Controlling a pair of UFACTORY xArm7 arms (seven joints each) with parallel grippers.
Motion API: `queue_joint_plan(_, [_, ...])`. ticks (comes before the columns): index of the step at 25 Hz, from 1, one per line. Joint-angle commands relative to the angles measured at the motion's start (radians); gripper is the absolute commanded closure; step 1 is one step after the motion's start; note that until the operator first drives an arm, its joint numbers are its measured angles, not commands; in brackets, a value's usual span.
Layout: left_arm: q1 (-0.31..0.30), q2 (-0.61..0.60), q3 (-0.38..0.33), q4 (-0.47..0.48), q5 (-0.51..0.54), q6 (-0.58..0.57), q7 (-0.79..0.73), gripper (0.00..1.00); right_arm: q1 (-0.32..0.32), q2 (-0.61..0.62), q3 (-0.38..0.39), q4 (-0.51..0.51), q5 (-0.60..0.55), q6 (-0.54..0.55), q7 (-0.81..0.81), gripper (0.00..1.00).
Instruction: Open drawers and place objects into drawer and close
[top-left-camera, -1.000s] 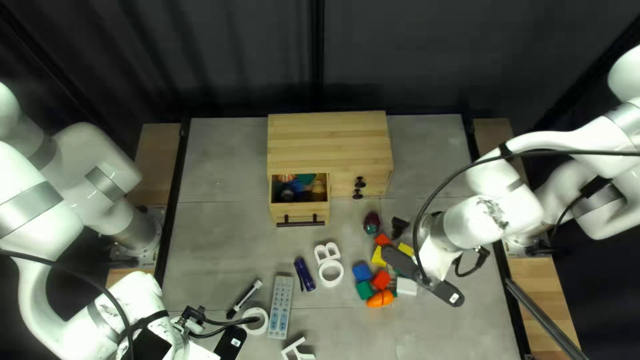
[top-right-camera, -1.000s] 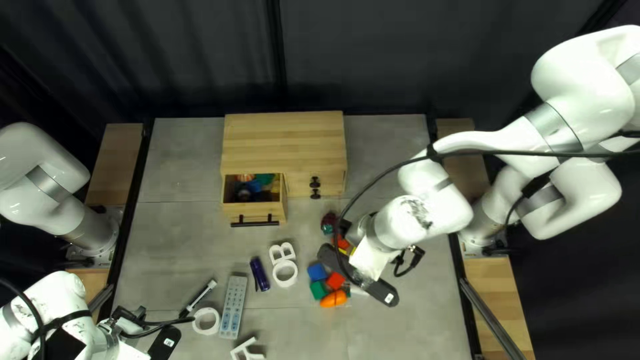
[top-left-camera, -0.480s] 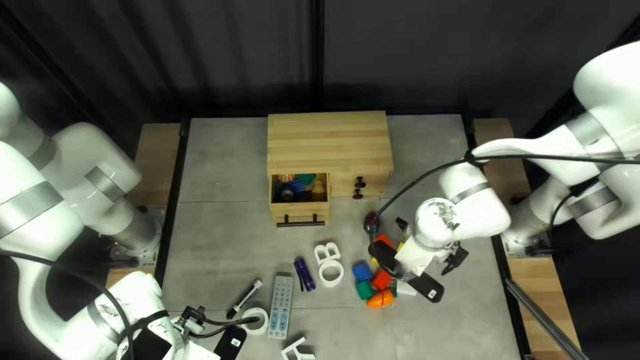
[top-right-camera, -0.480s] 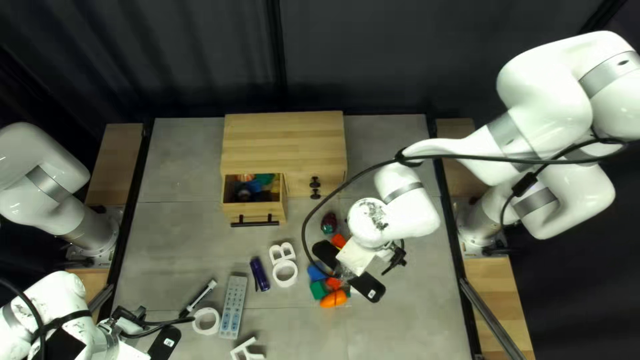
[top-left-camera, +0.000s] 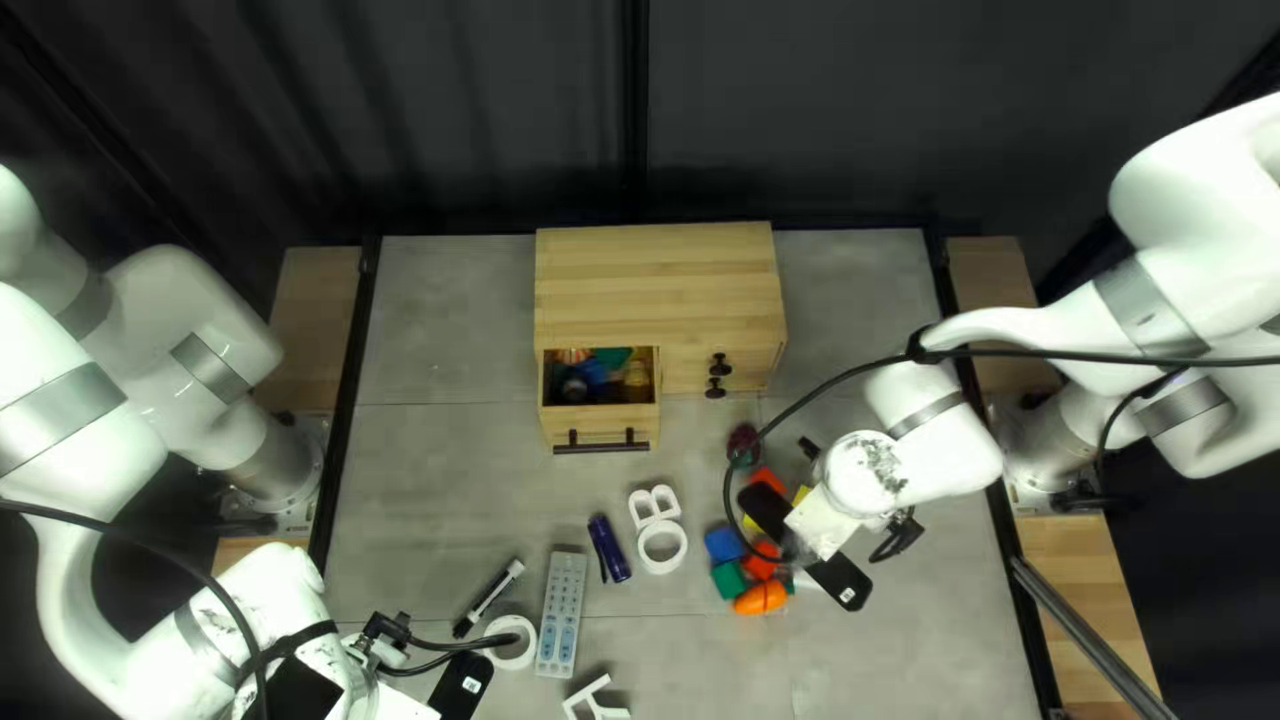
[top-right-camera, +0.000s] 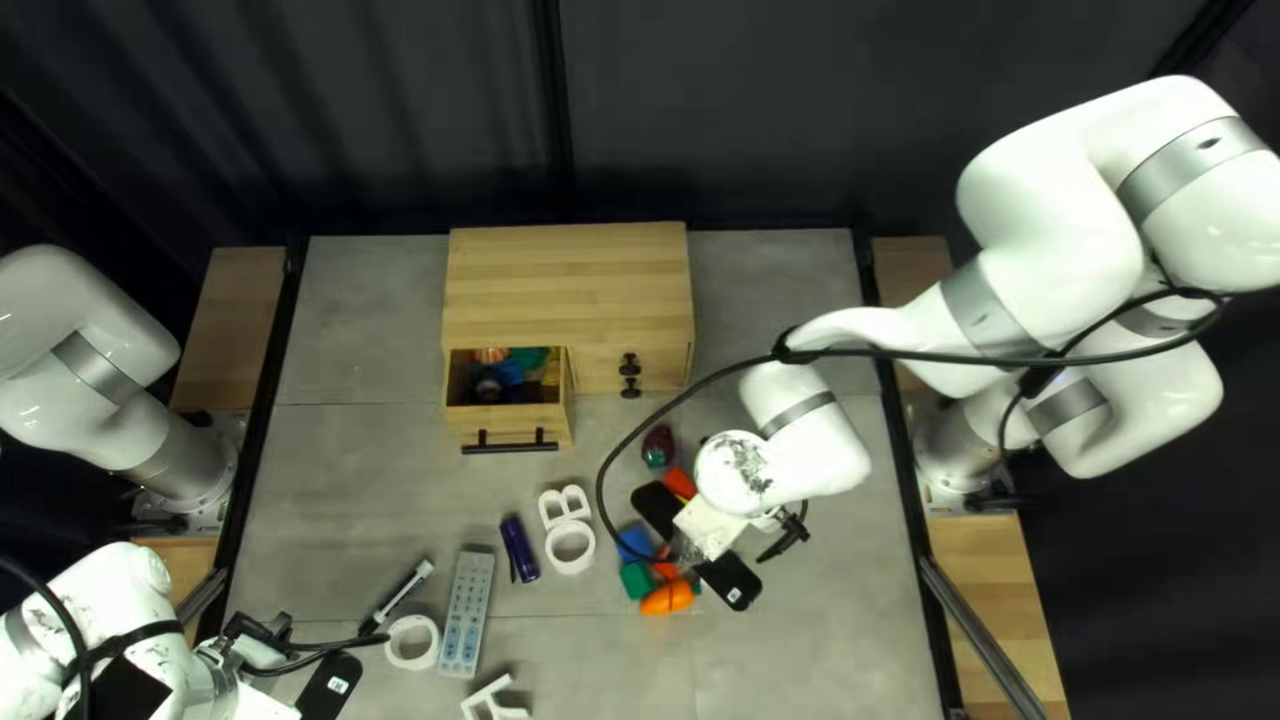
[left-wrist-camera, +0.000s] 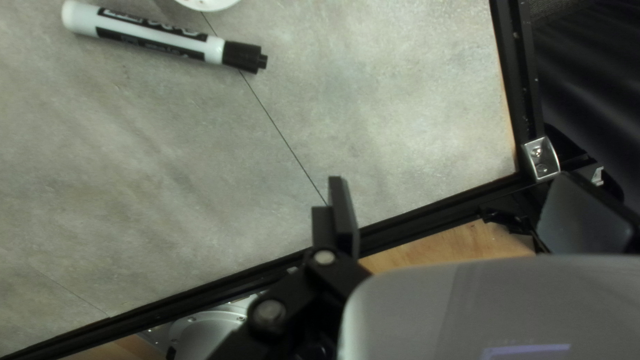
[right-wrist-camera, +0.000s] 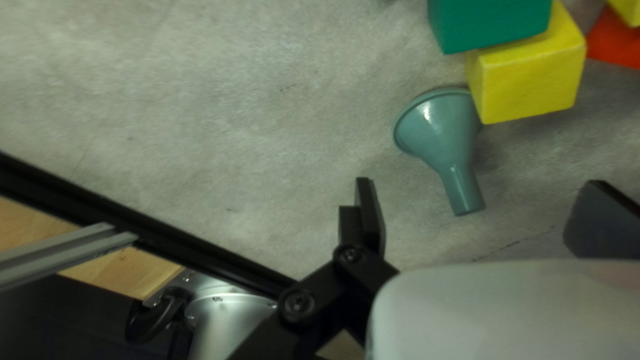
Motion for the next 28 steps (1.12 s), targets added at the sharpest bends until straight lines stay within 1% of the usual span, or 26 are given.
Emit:
queue_joint_plan(1, [0.000,0.000,0.000,0.000,0.000,0.000,0.000,0.00,-0.009,0.017,-0.010,-0.013,-0.008,-0.017,0.011,0.08])
queue_joint_plan(2, [0.000,0.000,0.000,0.000,0.000,0.000,0.000,0.00,-0.011,0.019,-0.011,-0.015,-0.008,-0.019,0.011,0.14])
queue_joint_plan(3, [0.000,0.000,0.000,0.000,0.000,0.000,0.000,0.00,-0.013,0.024,-0.013,-0.015,-0.006,-0.023,0.009,0.16])
queue_joint_plan(4, [0.000,0.000,0.000,0.000,0.000,0.000,0.000,0.00,-0.014,0.026,-0.014,-0.014,-0.005,-0.023,0.008,0.27])
queue_joint_plan(5, [0.000,0.000,0.000,0.000,0.000,0.000,0.000,0.00,-0.017,0.032,-0.016,-0.012,-0.002,-0.025,0.006,0.36])
queue_joint_plan(6, [0.000,0.000,0.000,0.000,0.000,0.000,0.000,0.00,-0.017,0.037,-0.017,-0.005,0.002,-0.021,0.003,0.40])
queue_joint_plan(8, [0.000,0.000,0.000,0.000,0.000,0.000,0.000,0.00,-0.018,0.040,-0.018,-0.001,0.005,-0.016,0.002,0.78])
queue_joint_plan(9, [0.000,0.000,0.000,0.000,0.000,0.000,0.000,0.00,-0.019,0.041,-0.018,0.000,0.006,-0.014,0.001,0.95])
queue_joint_plan(11, [0.000,0.000,0.000,0.000,0.000,0.000,0.000,0.00,-0.018,0.041,-0.017,0.007,0.012,-0.002,0.000,0.96])
queue_joint_plan(17, [0.000,0.000,0.000,0.000,0.000,0.000,0.000,0.00,-0.007,0.022,-0.006,0.032,0.035,0.051,-0.009,0.97])
queue_joint_plan(20, [0.000,0.000,0.000,0.000,0.000,0.000,0.000,0.00,0.003,-0.015,0.004,0.059,0.047,0.123,-0.008,0.96])
queue_joint_plan(24, [0.000,0.000,0.000,0.000,0.000,0.000,0.000,0.00,0.014,-0.076,0.018,0.114,0.047,0.244,0.003,0.96])
queue_joint_plan(27, [0.000,0.000,0.000,0.000,0.000,0.000,0.000,0.00,0.025,-0.102,0.035,0.191,0.038,0.348,0.026,0.97])
queue_joint_plan(28, [0.000,0.000,0.000,0.000,0.000,0.000,0.000,0.00,0.027,-0.103,0.039,0.208,0.034,0.366,0.033,0.97])
